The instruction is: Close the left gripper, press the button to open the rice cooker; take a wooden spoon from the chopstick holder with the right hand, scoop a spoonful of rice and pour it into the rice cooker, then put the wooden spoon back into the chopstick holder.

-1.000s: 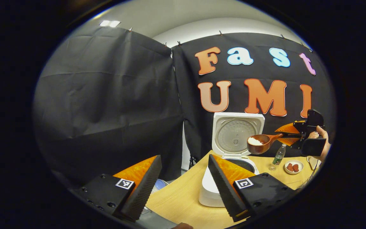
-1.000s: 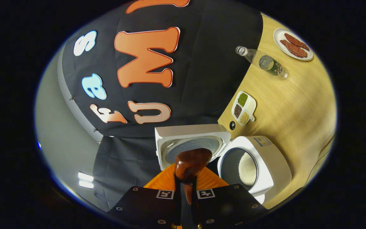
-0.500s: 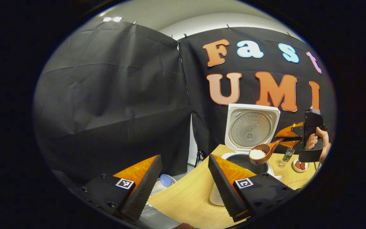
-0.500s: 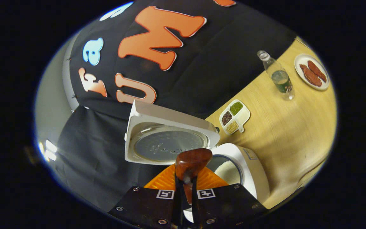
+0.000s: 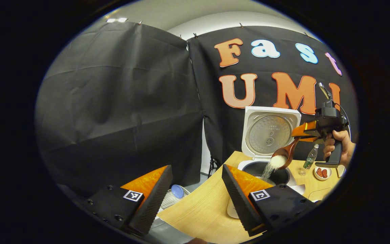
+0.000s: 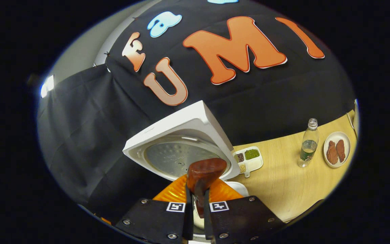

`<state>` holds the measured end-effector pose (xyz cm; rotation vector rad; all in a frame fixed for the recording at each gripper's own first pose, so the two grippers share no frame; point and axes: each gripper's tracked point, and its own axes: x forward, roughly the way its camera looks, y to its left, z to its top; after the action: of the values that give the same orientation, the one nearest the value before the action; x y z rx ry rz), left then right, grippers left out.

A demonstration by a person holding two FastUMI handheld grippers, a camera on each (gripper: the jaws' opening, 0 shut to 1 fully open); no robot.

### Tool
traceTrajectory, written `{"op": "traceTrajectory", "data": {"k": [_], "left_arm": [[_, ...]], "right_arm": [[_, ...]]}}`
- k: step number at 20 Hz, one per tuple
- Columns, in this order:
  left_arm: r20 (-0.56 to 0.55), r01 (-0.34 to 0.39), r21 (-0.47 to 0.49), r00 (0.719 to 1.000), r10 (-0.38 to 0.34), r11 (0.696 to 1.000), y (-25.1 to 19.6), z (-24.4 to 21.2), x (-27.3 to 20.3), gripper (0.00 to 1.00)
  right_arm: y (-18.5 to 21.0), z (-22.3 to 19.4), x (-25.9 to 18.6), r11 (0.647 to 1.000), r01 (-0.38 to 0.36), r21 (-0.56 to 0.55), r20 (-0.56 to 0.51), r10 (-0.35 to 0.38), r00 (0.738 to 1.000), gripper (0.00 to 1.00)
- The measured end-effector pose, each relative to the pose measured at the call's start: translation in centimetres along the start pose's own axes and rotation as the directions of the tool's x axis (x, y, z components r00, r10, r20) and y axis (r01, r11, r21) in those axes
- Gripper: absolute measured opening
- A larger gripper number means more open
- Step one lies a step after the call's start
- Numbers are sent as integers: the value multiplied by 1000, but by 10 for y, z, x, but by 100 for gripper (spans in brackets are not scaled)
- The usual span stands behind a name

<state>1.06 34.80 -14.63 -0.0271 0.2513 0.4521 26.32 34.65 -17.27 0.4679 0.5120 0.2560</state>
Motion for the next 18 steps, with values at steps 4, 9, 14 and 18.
{"op": "traceTrajectory", "data": {"k": [4, 9, 14, 18], "left_arm": [[5, -9, -10, 1000, 9, 1000, 6, -1, 1, 96], [-11, 4, -3, 1000, -4, 1000, 0, -5, 6, 99], [-4, 18, 22, 1000, -18, 1000, -6, -3, 8, 99], [-19, 15, 9, 1000, -15, 1000, -5, -9, 8, 96]], "right_arm": [[4, -5, 2, 997, 19, -75, 19, -18, 1000, 12], [16, -8, 7, 970, 14, -241, 37, -6, 999, 12], [40, -7, -7, 908, -11, -420, 92, 55, 994, 12], [60, -4, -17, 862, -40, -504, 122, 118, 985, 12]]}}
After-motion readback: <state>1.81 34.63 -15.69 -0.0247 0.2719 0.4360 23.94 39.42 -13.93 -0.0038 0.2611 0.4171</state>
